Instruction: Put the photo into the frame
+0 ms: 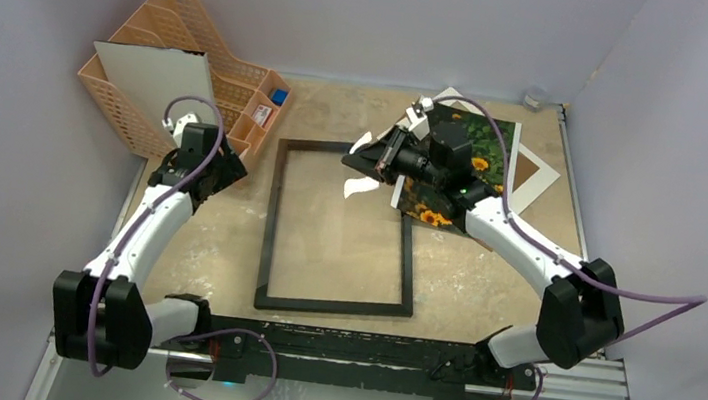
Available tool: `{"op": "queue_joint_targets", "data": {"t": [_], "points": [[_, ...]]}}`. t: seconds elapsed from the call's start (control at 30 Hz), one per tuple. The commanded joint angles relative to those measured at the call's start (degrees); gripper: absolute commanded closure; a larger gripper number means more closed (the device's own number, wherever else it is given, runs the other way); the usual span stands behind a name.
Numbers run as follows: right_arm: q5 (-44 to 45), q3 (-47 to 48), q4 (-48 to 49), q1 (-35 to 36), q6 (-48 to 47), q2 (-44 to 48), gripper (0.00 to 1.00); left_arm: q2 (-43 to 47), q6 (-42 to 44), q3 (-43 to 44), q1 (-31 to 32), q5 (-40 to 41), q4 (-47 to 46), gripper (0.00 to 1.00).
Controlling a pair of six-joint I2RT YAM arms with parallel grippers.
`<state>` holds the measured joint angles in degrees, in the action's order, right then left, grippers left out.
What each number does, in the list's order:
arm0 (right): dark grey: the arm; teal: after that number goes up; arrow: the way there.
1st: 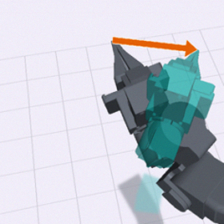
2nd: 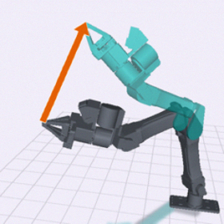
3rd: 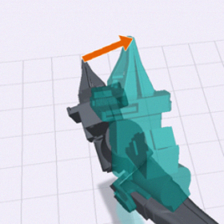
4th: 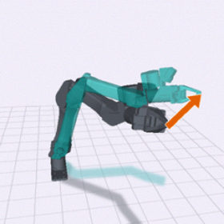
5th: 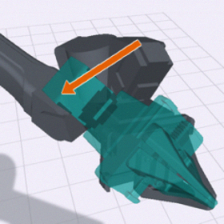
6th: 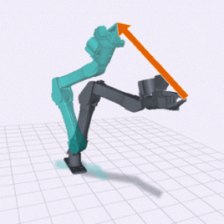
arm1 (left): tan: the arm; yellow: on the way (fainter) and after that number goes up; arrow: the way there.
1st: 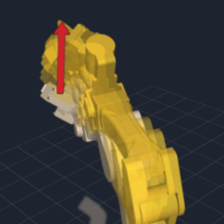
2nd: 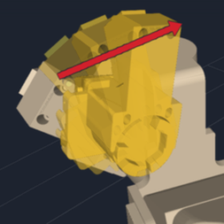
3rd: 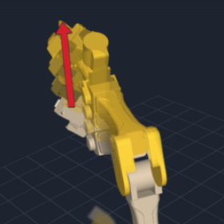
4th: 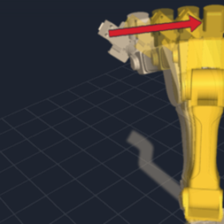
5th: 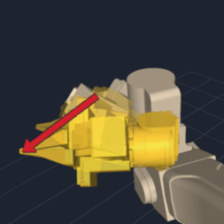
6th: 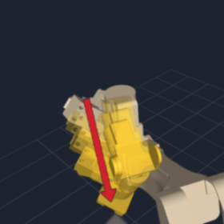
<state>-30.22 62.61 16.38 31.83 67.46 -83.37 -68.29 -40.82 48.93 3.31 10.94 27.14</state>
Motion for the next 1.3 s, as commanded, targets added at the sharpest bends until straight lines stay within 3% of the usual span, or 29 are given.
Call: {"op": "queue_joint_targets", "data": {"t": [0.0, 0.23, 0.63, 0.87, 1.03, 1.27], "points": [[0.0, -5.9, 10.5, 0.0, 8.2, -0.1, 1.0, 2.9, -0.2, 3.6, -0.2, 10.7, 2.6, 0.3], [9.3, -13.8, 10.0, 0.6, 3.9, -3.4, 1.0, 0.9, 0.0, 2.7, -0.2, 7.8, 1.6, 0.29], [20.7, -26.9, 14.1, 1.1, 0.5, 0.5, 1.0, -6.8, 2.1, -3.0, -0.2, -12.8, -7.1, 0.25], [23.8, -29.2, 16.9, 1.1, -2.8, 2.2, 1.0, -9.0, 3.5, -3.1, -0.2, -14.9, -8.0, 0.25], [20.9, -29.6, 17.7, 1.0, -3.6, 1.3, 1.0, -10.4, 3.9, -3.5, -0.2, -17.2, -9.0, 0.26], [13.2, -25.4, 15.3, 0.8, -12.2, -4.0, 1.0, -13.3, 6.1, -2.5, -0.2, -20.2, -8.9, 0.27]]}}
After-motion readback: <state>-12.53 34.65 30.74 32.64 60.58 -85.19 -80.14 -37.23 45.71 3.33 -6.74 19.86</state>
